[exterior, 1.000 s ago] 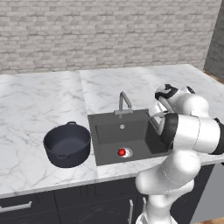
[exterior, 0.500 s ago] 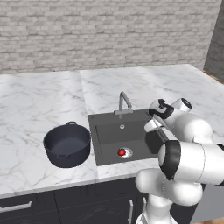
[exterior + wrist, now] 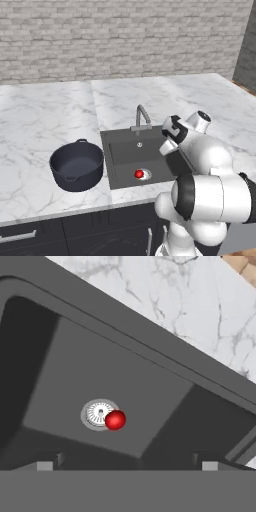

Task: Dump the tomato from the pot into the sink. Then turn on the water and wash the tomato. Then turn off the water and put the tomato back in the pot.

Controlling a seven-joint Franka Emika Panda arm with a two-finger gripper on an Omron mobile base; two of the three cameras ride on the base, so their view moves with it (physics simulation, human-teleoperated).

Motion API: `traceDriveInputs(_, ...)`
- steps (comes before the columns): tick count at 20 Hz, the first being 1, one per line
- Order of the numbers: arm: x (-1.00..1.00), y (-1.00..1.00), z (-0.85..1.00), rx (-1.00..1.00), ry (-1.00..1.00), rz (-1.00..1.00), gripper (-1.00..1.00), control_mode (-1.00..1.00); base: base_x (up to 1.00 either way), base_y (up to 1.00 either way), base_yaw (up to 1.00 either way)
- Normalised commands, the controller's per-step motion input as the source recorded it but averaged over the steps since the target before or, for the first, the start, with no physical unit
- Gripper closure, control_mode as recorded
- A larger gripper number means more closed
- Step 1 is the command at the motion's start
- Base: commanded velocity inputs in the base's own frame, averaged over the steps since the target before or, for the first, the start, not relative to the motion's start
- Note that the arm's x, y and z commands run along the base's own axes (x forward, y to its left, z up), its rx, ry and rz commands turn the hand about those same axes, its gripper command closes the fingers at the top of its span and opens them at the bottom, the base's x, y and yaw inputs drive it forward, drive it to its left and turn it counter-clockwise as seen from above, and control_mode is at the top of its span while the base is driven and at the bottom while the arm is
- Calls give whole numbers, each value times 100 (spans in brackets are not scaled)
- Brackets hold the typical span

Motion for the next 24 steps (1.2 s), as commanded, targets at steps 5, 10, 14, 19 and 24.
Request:
traceDriveInputs(5,0,15,46,0,0,33,-100,-100,0,0,0)
traceDriveInputs(10,0,14,18,-7,-4,50,-100,-100,0,0,0)
traceDriveInputs(14,0,9,0,-12,-6,57,-100,-100,0,0,0)
traceDriveInputs(19,0,9,5,-14,-8,63,-100,-100,0,0,0)
traceDriveInputs(24,0,5,5,-14,-9,64,-100,-100,0,0,0)
